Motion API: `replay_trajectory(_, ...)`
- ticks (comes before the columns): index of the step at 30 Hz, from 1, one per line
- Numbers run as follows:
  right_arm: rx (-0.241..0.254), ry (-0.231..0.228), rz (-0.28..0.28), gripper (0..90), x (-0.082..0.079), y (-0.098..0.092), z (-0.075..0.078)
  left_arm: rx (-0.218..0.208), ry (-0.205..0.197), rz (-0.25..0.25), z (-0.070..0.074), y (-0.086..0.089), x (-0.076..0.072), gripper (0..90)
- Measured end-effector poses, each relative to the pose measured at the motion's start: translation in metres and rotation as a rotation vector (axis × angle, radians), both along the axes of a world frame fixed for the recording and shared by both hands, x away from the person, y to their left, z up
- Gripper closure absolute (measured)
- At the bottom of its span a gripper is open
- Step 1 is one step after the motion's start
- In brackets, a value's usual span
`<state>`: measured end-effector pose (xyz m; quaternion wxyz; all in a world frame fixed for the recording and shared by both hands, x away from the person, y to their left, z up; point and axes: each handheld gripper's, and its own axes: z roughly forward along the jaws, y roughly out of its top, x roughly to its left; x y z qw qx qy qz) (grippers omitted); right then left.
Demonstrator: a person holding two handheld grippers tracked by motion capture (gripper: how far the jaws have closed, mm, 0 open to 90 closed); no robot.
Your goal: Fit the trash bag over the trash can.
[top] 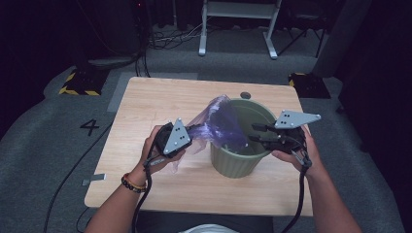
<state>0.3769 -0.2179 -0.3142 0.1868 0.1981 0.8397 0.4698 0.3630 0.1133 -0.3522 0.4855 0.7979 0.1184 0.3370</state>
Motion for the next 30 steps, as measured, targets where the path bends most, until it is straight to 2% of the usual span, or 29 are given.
replay_trajectory(2,0.019,-0.024,0.013,52.6,-0.004,0.003,0.003,0.017,-0.022,-0.004,0.004,-0.004,-0.002,85.6)
replay_trajectory(4,0.026,-0.073,0.054,47.3,-0.010,0.007,0.008,0.024,-0.039,-0.011,0.008,-0.008,-0.003,85.5)
replay_trajectory(6,0.022,-0.102,0.081,42.7,-0.016,0.014,0.012,0.029,-0.051,-0.015,0.011,-0.011,-0.004,85.9)
replay_trajectory(8,0.018,-0.109,0.089,41.3,-0.018,0.017,0.013,0.030,-0.056,-0.018,0.013,-0.013,-0.004,85.9)
replay_trajectory(9,0.014,-0.135,0.111,38.9,-0.023,0.025,0.016,0.033,-0.057,-0.014,0.014,-0.014,-0.004,85.7)
replay_trajectory(12,0.014,-0.159,0.125,34.8,-0.027,0.033,0.018,0.051,-0.073,-0.021,0.017,-0.019,-0.004,85.5)
replay_trajectory(20,-0.001,-0.217,0.176,32.7,-0.040,0.055,0.025,0.077,-0.080,-0.016,0.021,-0.024,-0.003,84.3)
replay_trajectory(23,-0.032,-0.243,0.183,38.3,-0.043,0.064,0.025,0.078,-0.081,-0.017,0.022,-0.026,-0.003,83.9)
replay_trajectory(24,-0.045,-0.247,0.174,43.9,-0.044,0.067,0.024,0.078,-0.080,-0.017,0.022,-0.027,-0.003,83.5)
replay_trajectory(25,-0.058,-0.252,0.170,53.8,-0.045,0.069,0.023,0.075,-0.079,-0.015,0.021,-0.027,-0.003,82.7)
replay_trajectory(27,-0.086,-0.264,0.160,64.1,-0.045,0.072,0.020,0.074,-0.079,-0.018,0.022,-0.028,-0.003,80.3)
replay_trajectory(28,-0.092,-0.271,0.152,72.1,-0.045,0.072,0.019,0.068,-0.076,-0.023,0.022,-0.028,-0.003,77.5)
replay_trajectory(30,-0.088,-0.260,0.145,82.3,-0.042,0.070,0.018,0.062,-0.072,-0.023,0.022,-0.027,-0.003,67.4)
